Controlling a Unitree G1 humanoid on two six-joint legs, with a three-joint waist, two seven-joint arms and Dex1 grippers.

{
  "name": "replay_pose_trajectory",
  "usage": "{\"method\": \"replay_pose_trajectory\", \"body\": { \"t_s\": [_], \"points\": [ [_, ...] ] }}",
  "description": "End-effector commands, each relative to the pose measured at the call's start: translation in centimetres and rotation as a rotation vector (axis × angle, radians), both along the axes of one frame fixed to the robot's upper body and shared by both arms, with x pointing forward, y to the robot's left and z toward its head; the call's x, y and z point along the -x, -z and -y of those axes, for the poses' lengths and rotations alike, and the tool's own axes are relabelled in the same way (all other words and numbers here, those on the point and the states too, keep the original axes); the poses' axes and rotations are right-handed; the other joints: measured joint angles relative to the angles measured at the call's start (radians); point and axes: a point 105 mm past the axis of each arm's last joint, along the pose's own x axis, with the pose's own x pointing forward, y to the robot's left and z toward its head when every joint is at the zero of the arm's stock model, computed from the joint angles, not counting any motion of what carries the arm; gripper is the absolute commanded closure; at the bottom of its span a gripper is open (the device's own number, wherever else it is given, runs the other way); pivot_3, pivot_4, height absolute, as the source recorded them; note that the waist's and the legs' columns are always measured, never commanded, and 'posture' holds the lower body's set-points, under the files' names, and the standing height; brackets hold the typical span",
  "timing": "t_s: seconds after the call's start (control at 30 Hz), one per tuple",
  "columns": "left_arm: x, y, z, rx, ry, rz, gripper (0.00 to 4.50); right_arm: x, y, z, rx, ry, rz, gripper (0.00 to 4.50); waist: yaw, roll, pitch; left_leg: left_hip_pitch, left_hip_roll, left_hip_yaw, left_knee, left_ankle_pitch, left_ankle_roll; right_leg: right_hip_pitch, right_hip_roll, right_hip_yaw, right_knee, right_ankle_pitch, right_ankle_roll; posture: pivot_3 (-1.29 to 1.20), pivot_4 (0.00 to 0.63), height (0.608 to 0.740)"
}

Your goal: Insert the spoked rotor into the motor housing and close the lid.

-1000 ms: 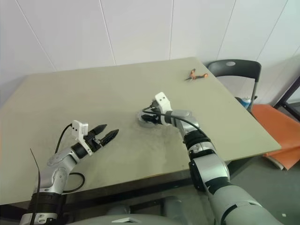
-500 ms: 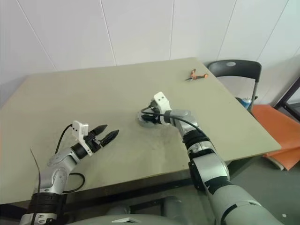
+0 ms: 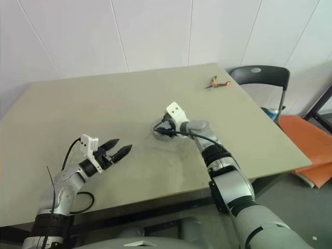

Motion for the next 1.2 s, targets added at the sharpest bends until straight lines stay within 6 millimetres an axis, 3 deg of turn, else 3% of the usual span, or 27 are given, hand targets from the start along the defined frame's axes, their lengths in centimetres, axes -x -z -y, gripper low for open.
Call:
{"method": "replay_pose_trajectory", "body": {
  "t_s": [0.03, 0.27, 0.67, 1.03, 1.2],
  "points": [
    [-0.3, -0.9, 0.0, -0.003, 0.007, 0.046, 0.00, 0.3, 1.4, 1.4, 0.046, 0.033, -0.062, 1.47, 0.001, 0.000, 0.000, 0.000, 0.000, 0.000, 0.000, 0.000, 0.000, 0.000, 0.000, 0.000, 0.000, 0.000, 0.000, 0.00, 0.000, 0.740],
    [-0.3, -0.9, -0.1, -0.003, 0.008, 0.047, 0.00, 1.6, 2.6, 1.3, 0.057, -0.009, -0.163, 1.47, 0.002, 0.000, 0.000, -0.002, 0.000, 0.000, -0.004, 0.000, 0.000, -0.002, 0.000, 0.000, -0.004, 0.000, 0.001, 0.00, 0.000, 0.740],
    [-0.4, -0.9, -0.2, -0.002, 0.011, 0.050, 0.00, 1.3, 2.8, 2.4, 0.170, 0.005, -0.115, 1.47, 0.003, 0.000, 0.000, 0.000, 0.000, 0.000, -0.013, 0.000, 0.000, -0.003, -0.001, 0.000, -0.006, -0.001, 0.001, 0.00, 0.000, 0.740],
    [-0.3, -1.2, 0.0, 0.000, 0.013, 0.054, 0.00, 2.3, 4.2, 3.0, 0.216, -0.021, -0.199, 1.47, 0.005, -0.001, -0.001, 0.000, 0.000, 0.000, -0.012, 0.000, 0.000, -0.002, -0.001, 0.000, -0.006, -0.001, 0.001, 0.00, 0.000, 0.740],
    [-0.4, -1.4, 0.2, -0.001, 0.018, 0.056, 0.00, 2.3, 3.5, 2.6, 0.154, -0.026, -0.216, 1.47, 0.006, -0.001, -0.001, 0.000, -0.001, 0.000, -0.013, 0.000, 0.000, -0.002, -0.001, -0.001, -0.006, -0.001, 0.002, 0.00, 0.000, 0.740]
  ]
}}
